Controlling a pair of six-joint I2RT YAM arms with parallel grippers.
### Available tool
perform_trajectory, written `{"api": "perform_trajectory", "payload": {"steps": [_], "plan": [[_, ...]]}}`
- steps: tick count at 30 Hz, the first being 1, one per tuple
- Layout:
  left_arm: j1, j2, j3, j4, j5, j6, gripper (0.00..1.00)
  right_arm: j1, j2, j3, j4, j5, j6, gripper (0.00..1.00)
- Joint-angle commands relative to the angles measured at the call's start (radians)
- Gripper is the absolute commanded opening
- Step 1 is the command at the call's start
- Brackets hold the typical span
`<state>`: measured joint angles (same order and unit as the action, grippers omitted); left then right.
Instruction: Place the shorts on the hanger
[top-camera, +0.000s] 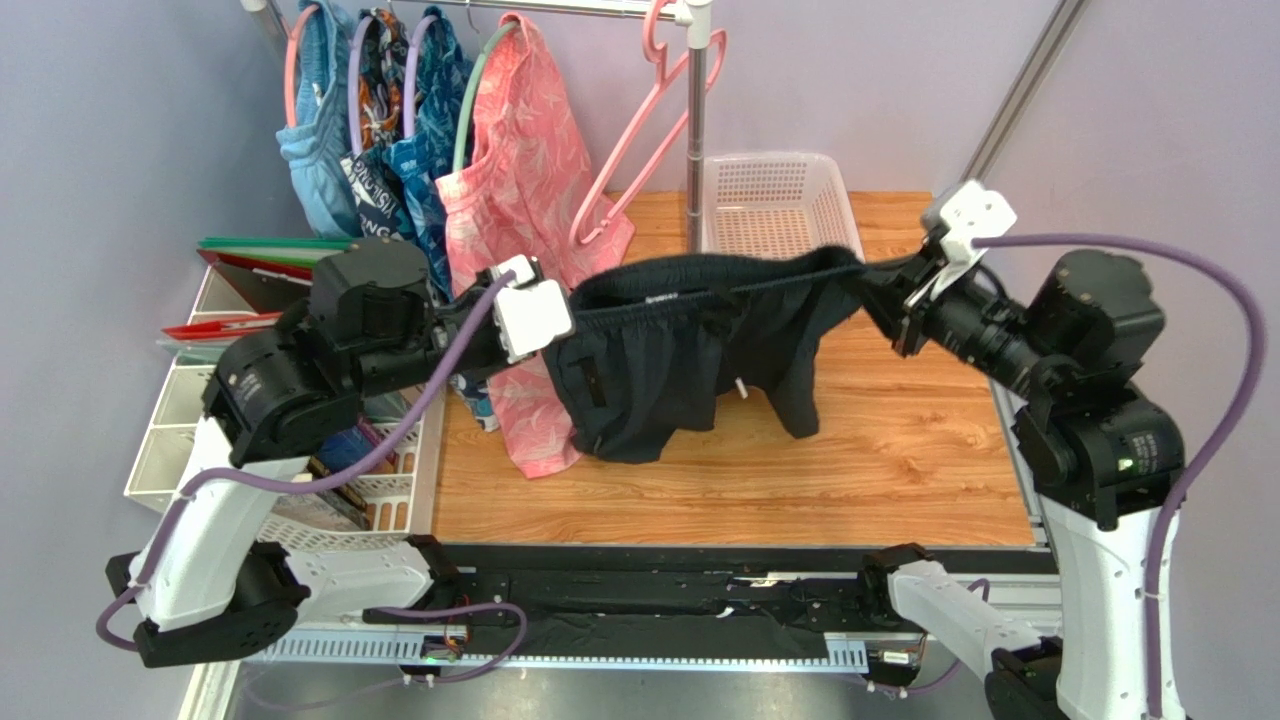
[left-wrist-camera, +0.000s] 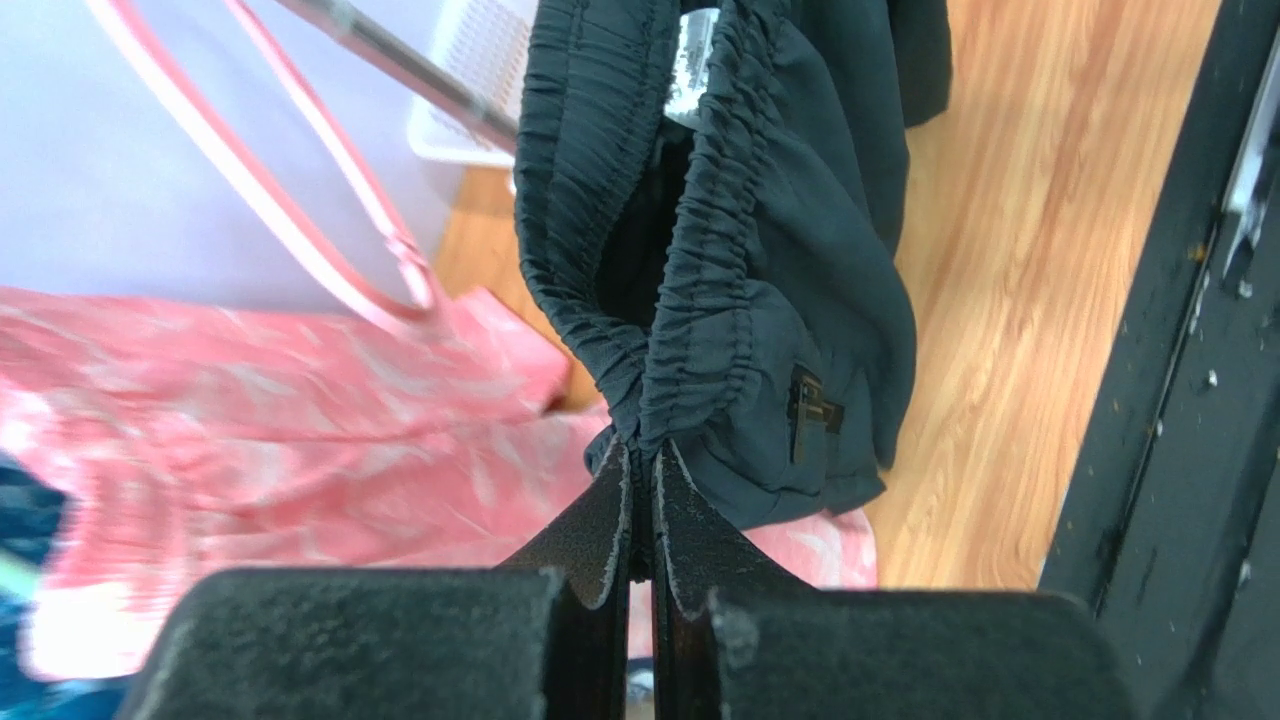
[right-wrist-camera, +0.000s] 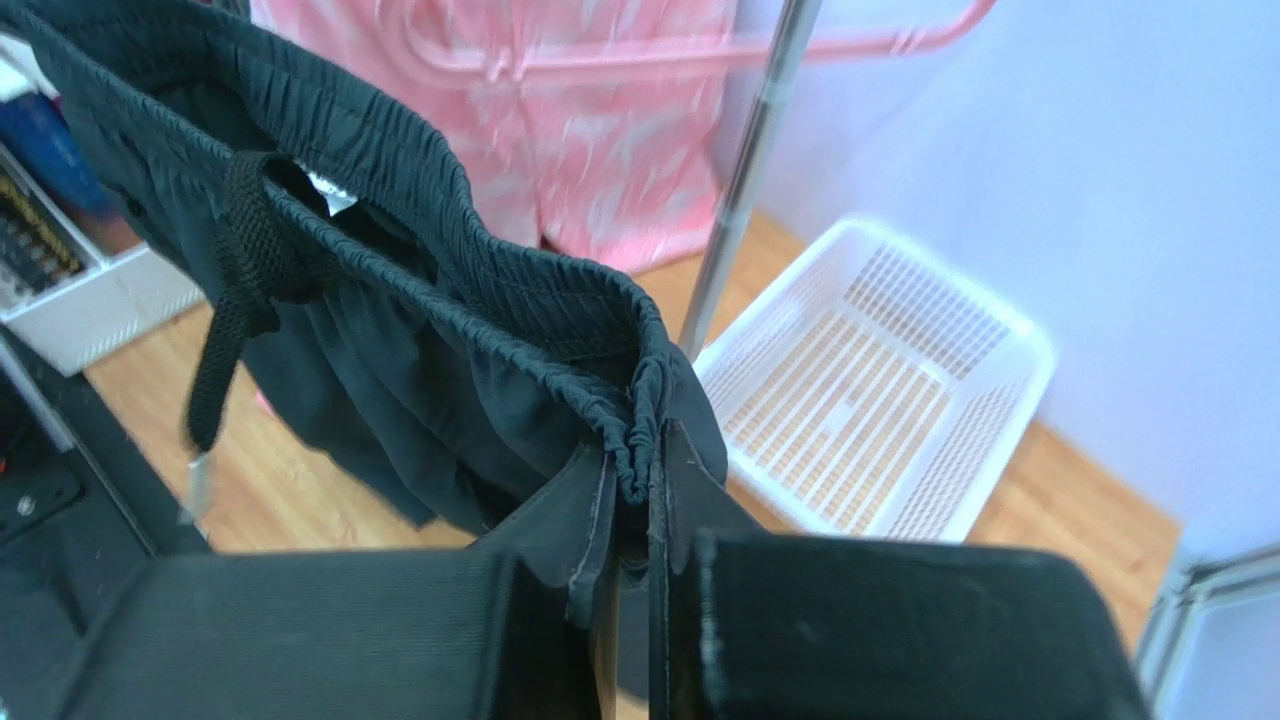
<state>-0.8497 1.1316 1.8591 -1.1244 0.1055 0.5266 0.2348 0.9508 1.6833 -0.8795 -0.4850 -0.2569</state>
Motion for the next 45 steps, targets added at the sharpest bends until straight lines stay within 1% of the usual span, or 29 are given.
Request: {"api": "perform_trajectory", "payload": {"steps": [1,3,4,7,9,12,13,14,16,17,19,20,23,25,28,30,31,32,34,35,36,37,38,39,40,41,43,44,45], "plan": [[0.003,-0.021,-0.185,0.046,-0.059,0.021,0.00,0.008,-0.041,-0.195,0.042,0.036,0.001,0.00],[0.012,-0.013,-0.247,0.131,-0.084,0.032,0.00,0.011,-0.041,-0.285,0.086,0.065,-0.001,0.00],[0.038,-0.009,-0.303,0.162,-0.084,0.047,0.00,0.011,-0.034,-0.307,0.129,0.068,-0.007,0.00],[0.142,0.029,-0.357,0.241,0.000,0.061,0.00,0.011,0.017,-0.379,0.188,0.083,-0.047,0.00],[0.172,0.036,-0.383,0.256,0.086,0.072,0.00,0.009,0.031,-0.413,0.191,0.063,-0.094,0.00],[0.167,-0.018,-0.523,0.296,0.180,0.095,0.00,0.015,0.000,-0.548,0.178,0.010,-0.200,0.00],[0.160,-0.033,-0.623,0.316,0.181,0.089,0.00,0.018,-0.033,-0.638,0.194,-0.001,-0.217,0.00],[0.134,-0.042,-0.671,0.333,0.163,0.092,0.00,0.035,-0.053,-0.689,0.195,-0.013,-0.267,0.03],[0.104,-0.039,-0.791,0.360,0.128,0.119,0.00,0.067,-0.095,-0.769,0.230,-0.010,-0.295,0.06],[0.088,-0.038,-0.826,0.398,0.125,0.122,0.00,0.110,-0.102,-0.842,0.244,-0.004,-0.318,0.07],[0.077,-0.027,-0.912,0.439,0.125,0.121,0.00,0.182,-0.103,-0.913,0.298,0.023,-0.344,0.07],[0.064,0.005,-0.934,0.474,0.126,0.119,0.00,0.205,-0.095,-0.975,0.319,0.052,-0.382,0.07],[0.044,0.092,-0.982,0.521,0.134,0.105,0.00,0.280,-0.043,-1.074,0.396,0.106,-0.438,0.06],[0.028,0.129,-1.011,0.546,0.138,0.095,0.00,0.296,-0.018,-1.094,0.425,0.118,-0.449,0.06],[0.014,0.168,-1.041,0.565,0.148,0.110,0.01,0.296,0.012,-1.097,0.401,0.144,-0.479,0.12],[0.011,0.159,-1.048,0.532,0.167,0.127,0.14,0.299,-0.007,-1.085,0.334,0.152,-0.505,0.30],[0.008,0.148,-1.051,0.511,0.190,0.134,0.25,0.299,-0.024,-1.080,0.303,0.151,-0.510,0.36],[0.009,0.113,-1.054,0.473,0.198,0.144,0.31,0.299,-0.071,-1.076,0.237,0.146,-0.516,0.50],[0.009,0.064,-1.037,0.413,0.227,0.151,0.48,0.299,-0.127,-1.057,0.168,0.140,-0.528,0.62],[0.009,0.006,-1.022,0.346,0.237,0.147,0.52,0.299,-0.162,-1.044,0.136,0.143,-0.525,0.73],[0.009,-0.024,-0.968,0.309,0.247,0.129,0.58,0.299,-0.220,-1.030,0.075,0.148,-0.524,0.79],[0.009,-0.077,-0.931,0.269,0.276,0.112,0.72,0.299,-0.251,-0.984,0.048,0.157,-0.498,0.91],[0.009,-0.101,-0.887,0.200,0.289,0.061,0.77,0.299,-0.276,-0.959,0.024,0.169,-0.487,0.96],[0.011,-0.118,-0.783,0.169,0.304,0.038,0.80,0.299,-0.294,-0.933,-0.014,0.171,-0.475,0.99],[0.011,-0.136,-0.726,0.122,0.333,0.015,0.87,0.299,-0.314,-0.868,-0.027,0.172,-0.441,1.00],[0.012,-0.139,-0.618,0.111,0.332,-0.044,0.87,0.299,-0.314,-0.837,-0.042,0.175,-0.411,1.00],[0.017,-0.122,-0.513,0.107,0.283,-0.097,0.88,0.299,-0.267,-0.730,-0.053,0.189,-0.316,1.00],[0.041,-0.110,-0.462,0.113,0.261,-0.155,0.89,0.299,-0.239,-0.691,-0.056,0.212,-0.286,1.00],[0.060,-0.095,-0.360,0.121,0.241,-0.187,0.90,0.298,-0.215,-0.660,-0.058,0.221,-0.259,1.00]]}}
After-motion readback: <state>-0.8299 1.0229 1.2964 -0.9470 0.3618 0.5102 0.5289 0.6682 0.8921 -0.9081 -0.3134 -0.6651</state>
